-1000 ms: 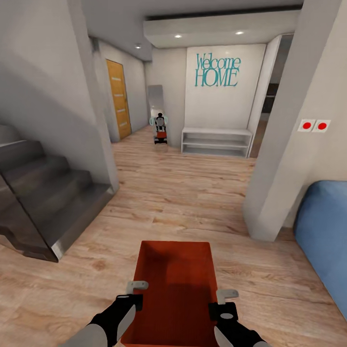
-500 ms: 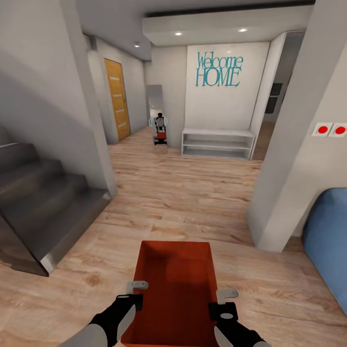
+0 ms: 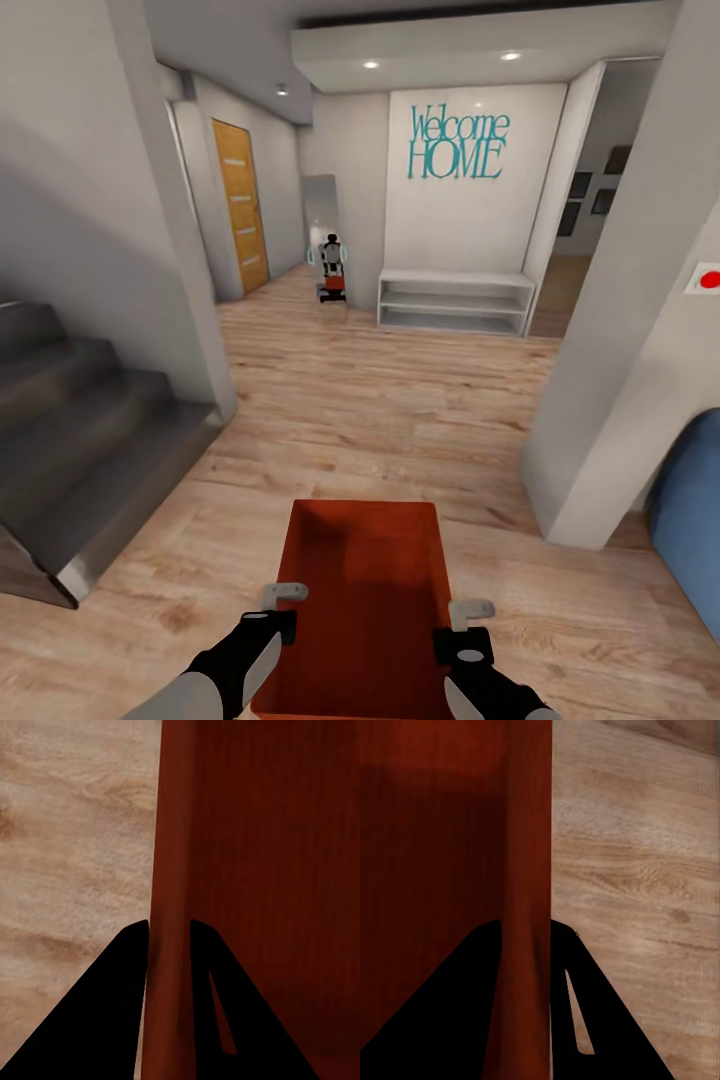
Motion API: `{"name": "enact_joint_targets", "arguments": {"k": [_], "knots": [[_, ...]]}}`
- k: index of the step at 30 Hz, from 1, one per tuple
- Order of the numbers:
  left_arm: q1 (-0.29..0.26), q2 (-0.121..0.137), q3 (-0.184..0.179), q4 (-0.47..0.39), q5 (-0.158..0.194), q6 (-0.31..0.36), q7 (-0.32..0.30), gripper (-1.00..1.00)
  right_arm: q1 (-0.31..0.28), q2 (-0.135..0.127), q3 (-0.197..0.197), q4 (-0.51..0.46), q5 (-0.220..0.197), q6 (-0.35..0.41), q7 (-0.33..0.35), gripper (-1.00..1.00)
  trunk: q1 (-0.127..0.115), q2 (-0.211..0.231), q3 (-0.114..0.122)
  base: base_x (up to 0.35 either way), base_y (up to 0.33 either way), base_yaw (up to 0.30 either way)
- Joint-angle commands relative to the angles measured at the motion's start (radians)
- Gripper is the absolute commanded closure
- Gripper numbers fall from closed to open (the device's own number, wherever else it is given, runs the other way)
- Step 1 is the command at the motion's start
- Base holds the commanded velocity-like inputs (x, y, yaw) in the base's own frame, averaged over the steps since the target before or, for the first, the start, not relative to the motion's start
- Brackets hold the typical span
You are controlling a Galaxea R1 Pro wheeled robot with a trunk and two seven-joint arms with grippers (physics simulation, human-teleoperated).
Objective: Move the two storage containers from the living room to the garage. In the garage, place one container on the floor and stack the other container on top of it (either order is fine).
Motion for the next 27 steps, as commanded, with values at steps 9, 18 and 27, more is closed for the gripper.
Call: {"name": "enact_joint_targets", "arguments": {"k": [9, 18, 27], "knots": [[0.0, 0.006, -0.006, -0.005, -0.023, 0.009, 0.013, 1.0, -0.001, -0.006, -0.006, 0.012, -0.016, -0.002, -0.01, 1.0, 0.0, 0.0, -0.001, 0.322, 0.0, 0.0], [0.0, 0.008, -0.006, -0.005, -0.023, 0.009, 0.013, 1.0, -0.001, -0.006, -0.006, 0.012, -0.016, -0.001, -0.01, 1.0, 0.0, 0.0, -0.001, 0.322, 0.0, 0.0], [0.0, 0.008, -0.006, -0.005, -0.023, 0.008, 0.013, 1.0, -0.001, -0.006, -0.006, 0.012, -0.016, -0.002, -0.01, 1.0, 0.0, 0.0, -0.001, 0.322, 0.0, 0.0]]}}
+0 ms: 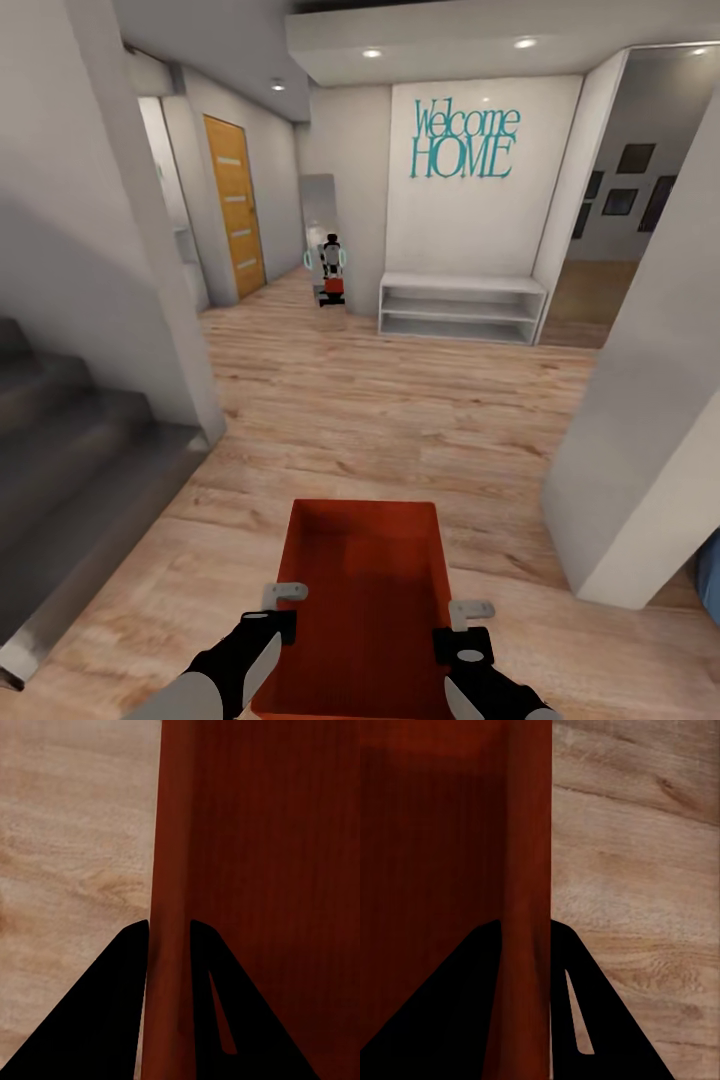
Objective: Move the two storage containers from the living room to the garage. In the garage, place one container on the floor and stack the other container on top of it (either order is fine).
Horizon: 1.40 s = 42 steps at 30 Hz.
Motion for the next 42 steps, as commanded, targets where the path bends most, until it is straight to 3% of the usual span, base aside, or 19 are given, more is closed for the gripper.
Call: {"name": "enact_joint_targets", "arguments": {"k": [1, 42], "knots": [[0.0, 0.008, -0.006, -0.006, -0.024, 0.009, 0.013, 1.0, -0.001, -0.006, -0.007, 0.012, -0.016, -0.001, -0.01, 1.0, 0.0, 0.0, -0.001, 0.322, 0.0, 0.0], [0.0, 0.007, -0.006, -0.007, -0.024, 0.01, 0.013, 1.0, -0.001, -0.006, -0.007, 0.012, -0.016, -0.001, -0.01, 1.0, 0.0, 0.0, -0.001, 0.322, 0.0, 0.02]]}}
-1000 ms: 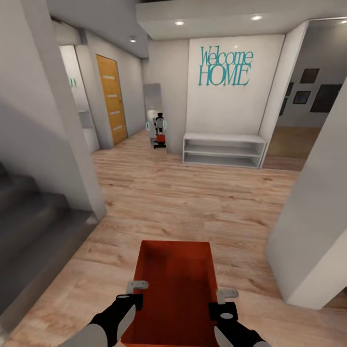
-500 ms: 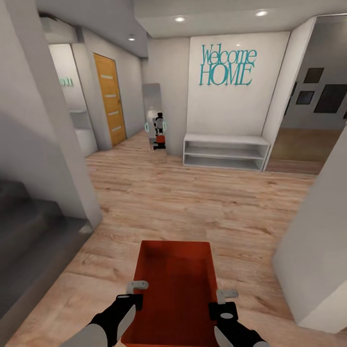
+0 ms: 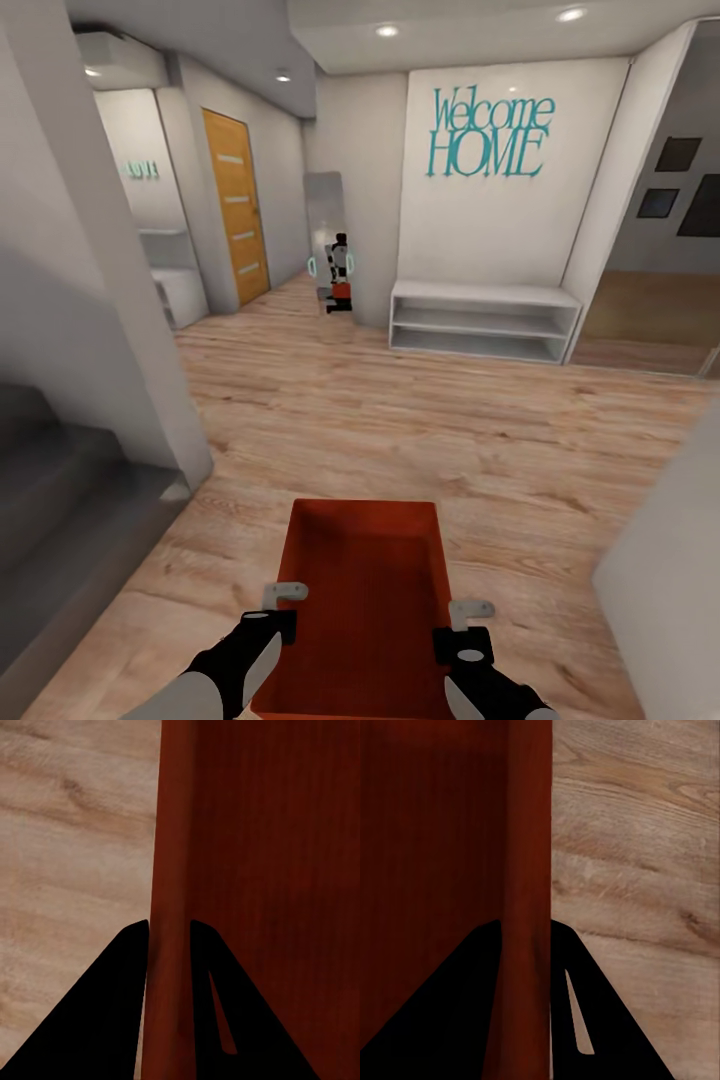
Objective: Move the two storage containers from the living room to the garage. In the garage, place one container on the floor and stack the other container on top of it (either order is fine).
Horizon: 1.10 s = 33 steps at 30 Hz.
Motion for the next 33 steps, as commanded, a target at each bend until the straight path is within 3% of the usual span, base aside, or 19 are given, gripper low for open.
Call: {"name": "enact_joint_targets", "arguments": {"k": [1, 33], "knots": [[-0.001, 0.008, -0.007, -0.005, -0.023, 0.008, 0.013, 1.0, -0.001, -0.006, -0.006, 0.012, -0.016, -0.001, -0.01, 1.0, 0.0, 0.0, -0.001, 0.321, 0.0, 0.244], [-0.001, 0.006, -0.007, -0.005, -0.023, 0.007, 0.013, 1.0, -0.001, -0.006, -0.006, 0.012, -0.016, -0.001, -0.01, 1.0, 0.0, 0.0, -0.001, 0.322, 0.0, 0.015]]}}
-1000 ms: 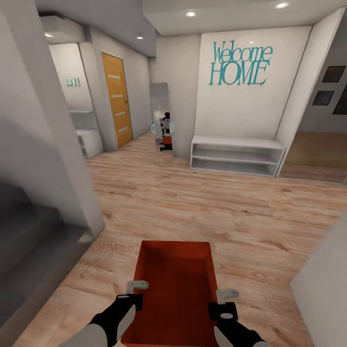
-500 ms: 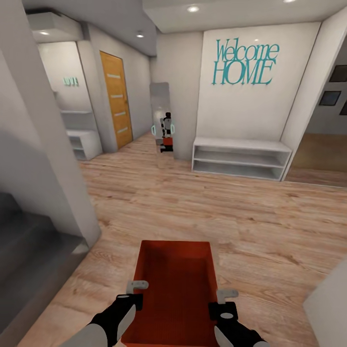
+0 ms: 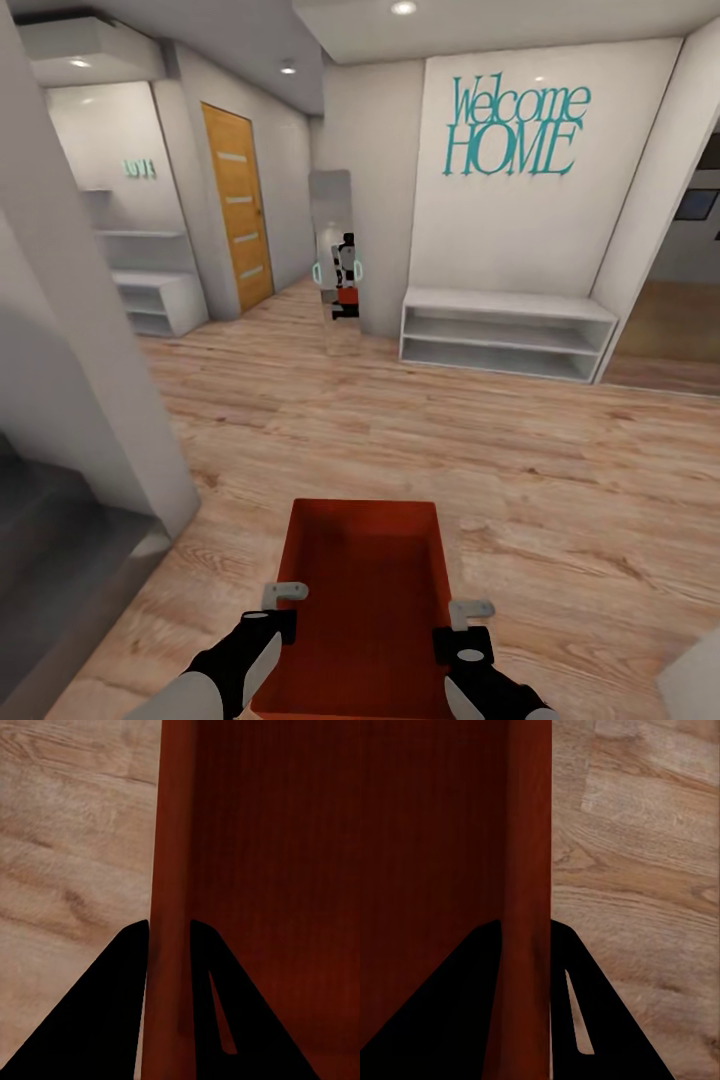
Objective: Move the two storage containers from the living room to the garage. In the garage, place one container on the floor and stack the other container on top of it (either order is fine).
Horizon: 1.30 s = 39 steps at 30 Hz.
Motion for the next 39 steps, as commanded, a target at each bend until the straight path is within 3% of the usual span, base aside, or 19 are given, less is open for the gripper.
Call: {"name": "enact_joint_targets", "arguments": {"k": [1, 39], "knots": [[0.0, 0.007, -0.007, -0.006, -0.023, 0.009, 0.013, 1.0, -0.001, -0.005, -0.006, 0.014, -0.017, -0.001, -0.01, 1.0, 0.0, 0.0, -0.001, 0.322, 0.0, 0.0], [0.0, 0.007, -0.007, -0.008, -0.023, 0.009, 0.013, 1.0, -0.001, -0.002, -0.006, 0.014, -0.017, 0.001, -0.01, 1.0, 0.0, 0.0, -0.001, 0.322, 0.0, 0.019]]}}
